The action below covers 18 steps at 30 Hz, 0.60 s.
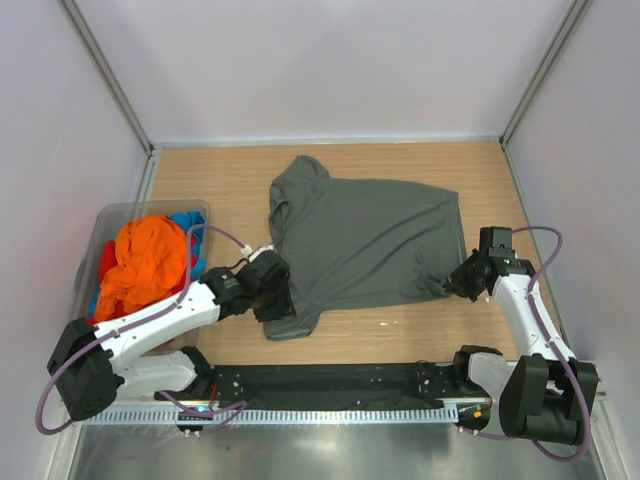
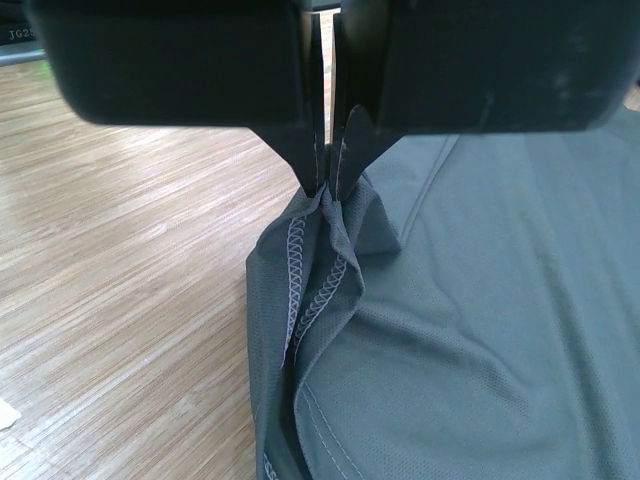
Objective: Fold and stack the t-shirts
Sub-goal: Fold the tshirt
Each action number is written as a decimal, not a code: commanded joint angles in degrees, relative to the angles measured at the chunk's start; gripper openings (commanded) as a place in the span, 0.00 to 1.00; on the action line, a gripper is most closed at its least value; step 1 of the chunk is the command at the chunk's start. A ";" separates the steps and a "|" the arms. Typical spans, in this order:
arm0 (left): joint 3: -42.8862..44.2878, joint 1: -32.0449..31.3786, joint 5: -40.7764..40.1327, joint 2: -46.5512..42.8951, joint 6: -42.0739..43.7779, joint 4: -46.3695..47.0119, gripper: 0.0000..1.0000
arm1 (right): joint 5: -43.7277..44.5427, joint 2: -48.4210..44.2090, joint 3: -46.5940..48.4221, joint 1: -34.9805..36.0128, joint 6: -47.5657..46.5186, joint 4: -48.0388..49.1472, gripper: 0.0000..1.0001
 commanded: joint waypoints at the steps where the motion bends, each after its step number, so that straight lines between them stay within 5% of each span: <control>1: 1.37 -0.14 1.89 0.60 2.97 8.29 0.40 | -0.85 -1.19 -0.34 -0.25 -0.33 0.47 0.01; 11: 10.60 -4.71 -4.27 18.97 10.10 2.23 0.39 | -0.50 -1.37 0.53 -0.25 -0.50 0.30 0.01; 18: 14.03 -8.93 -5.59 22.06 11.16 2.15 0.39 | 0.03 -0.84 0.45 -0.25 -0.68 0.39 0.01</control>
